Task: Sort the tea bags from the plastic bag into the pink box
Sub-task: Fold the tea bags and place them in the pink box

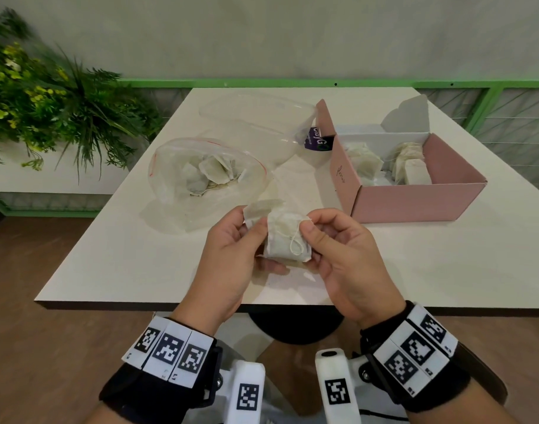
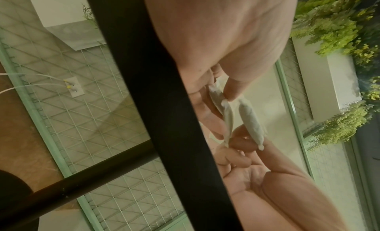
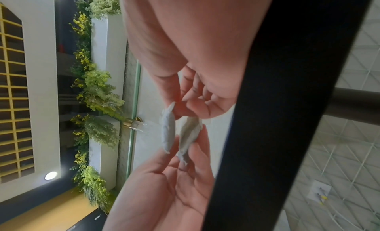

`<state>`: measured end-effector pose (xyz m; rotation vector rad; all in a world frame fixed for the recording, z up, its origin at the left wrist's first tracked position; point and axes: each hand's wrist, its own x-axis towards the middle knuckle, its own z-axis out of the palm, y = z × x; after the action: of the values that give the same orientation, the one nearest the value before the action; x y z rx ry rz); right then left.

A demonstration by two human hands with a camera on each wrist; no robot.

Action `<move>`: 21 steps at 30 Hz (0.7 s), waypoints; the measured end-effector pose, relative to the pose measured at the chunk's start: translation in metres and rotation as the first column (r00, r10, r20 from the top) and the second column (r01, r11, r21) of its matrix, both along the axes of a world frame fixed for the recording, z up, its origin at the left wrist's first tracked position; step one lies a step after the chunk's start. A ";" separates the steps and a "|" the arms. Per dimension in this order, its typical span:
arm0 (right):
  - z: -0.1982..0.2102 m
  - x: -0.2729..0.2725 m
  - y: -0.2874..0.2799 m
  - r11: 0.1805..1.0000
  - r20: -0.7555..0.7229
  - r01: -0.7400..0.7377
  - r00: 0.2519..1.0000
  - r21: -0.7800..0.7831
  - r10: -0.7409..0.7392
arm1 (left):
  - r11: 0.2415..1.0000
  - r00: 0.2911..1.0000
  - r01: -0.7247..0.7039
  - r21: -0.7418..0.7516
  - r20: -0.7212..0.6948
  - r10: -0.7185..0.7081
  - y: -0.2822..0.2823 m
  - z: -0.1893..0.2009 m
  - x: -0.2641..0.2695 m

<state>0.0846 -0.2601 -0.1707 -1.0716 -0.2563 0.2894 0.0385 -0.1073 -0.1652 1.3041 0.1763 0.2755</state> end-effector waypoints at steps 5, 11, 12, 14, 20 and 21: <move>-0.003 0.000 0.003 0.995 0.043 0.080 0.996 -0.053 -0.078 | 0.997 0.999 0.045 -0.070 0.009 -0.044 0.000 0.007 -0.004; -0.008 0.000 0.007 0.974 0.105 0.208 0.975 -0.092 -0.198 | 0.998 0.998 0.036 -0.046 0.060 -0.033 0.003 0.000 -0.004; -0.008 0.000 0.007 0.970 0.115 0.223 0.970 -0.095 -0.212 | 0.998 0.997 0.032 -0.055 0.071 -0.028 0.003 -0.001 -0.004; -0.010 0.000 0.007 0.966 0.122 0.229 0.969 -0.117 -0.215 | 0.996 0.996 0.034 -0.078 0.088 -0.027 0.004 -0.001 -0.004; -0.008 0.003 0.007 0.983 0.101 0.102 0.991 -0.150 -0.087 | 0.993 0.993 0.072 -0.092 0.098 -0.063 0.004 0.001 -0.006; -0.008 0.003 0.006 0.986 0.125 0.083 0.990 -0.142 -0.065 | 0.993 0.993 0.071 -0.097 0.096 -0.062 0.004 0.002 -0.006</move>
<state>0.0874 -0.2538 -0.1787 -1.2438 -0.3059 0.1791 0.0327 -0.1037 -0.1631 1.1922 0.0667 0.2668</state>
